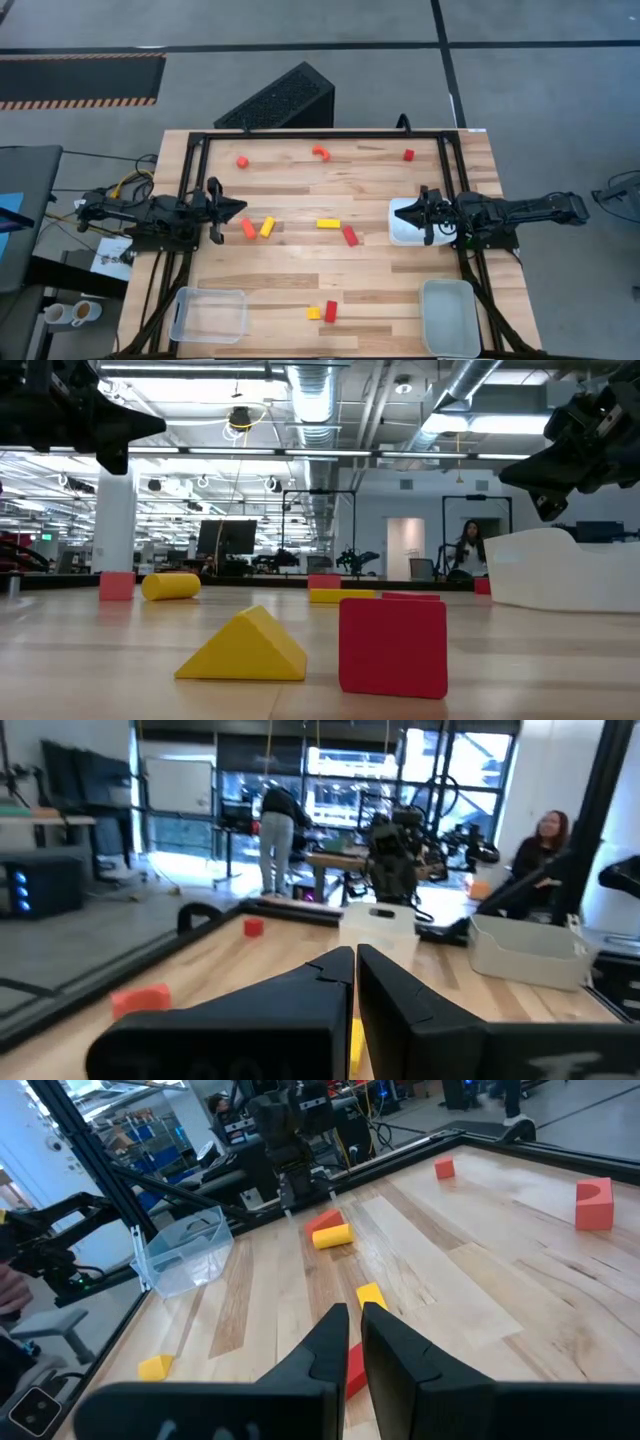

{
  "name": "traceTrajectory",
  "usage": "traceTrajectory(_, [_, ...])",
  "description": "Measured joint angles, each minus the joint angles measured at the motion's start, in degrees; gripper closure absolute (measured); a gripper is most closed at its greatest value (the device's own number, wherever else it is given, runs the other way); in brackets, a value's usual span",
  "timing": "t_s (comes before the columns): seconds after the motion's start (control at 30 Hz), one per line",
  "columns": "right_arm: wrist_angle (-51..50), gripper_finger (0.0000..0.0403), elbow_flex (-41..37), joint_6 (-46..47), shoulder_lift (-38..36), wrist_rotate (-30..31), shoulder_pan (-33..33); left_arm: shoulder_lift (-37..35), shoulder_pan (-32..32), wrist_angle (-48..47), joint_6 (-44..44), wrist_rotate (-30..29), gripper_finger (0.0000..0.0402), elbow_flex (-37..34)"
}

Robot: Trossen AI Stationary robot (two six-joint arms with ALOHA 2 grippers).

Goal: Sort & place blocks by color
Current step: Put the bottom left orange block into the transparent bin

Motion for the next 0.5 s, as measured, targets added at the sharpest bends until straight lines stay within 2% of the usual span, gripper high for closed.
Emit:
traceTrajectory(0.1, [-0.02, 0.0346, 0.0, 0.0, -0.01, -0.02, 0.02, 0.02, -0.03, 1.38, 0.86, -1.11, 0.0394, 0.0])
traceTrajectory(0.2, [0.0, 0.0346, 0.01, 0.0, -0.01, -0.01, 0.01, 0.0, -0.02, 2.9, 0.08, -6.38, 0.0379, 0.0])
traceTrajectory(0.5, [0.0, 0.0346, 0.01, 0.0, -0.01, -0.01, 0.02, 0.69, -0.04, 4.84, -0.32, -9.78, 0.0301, 1.13])
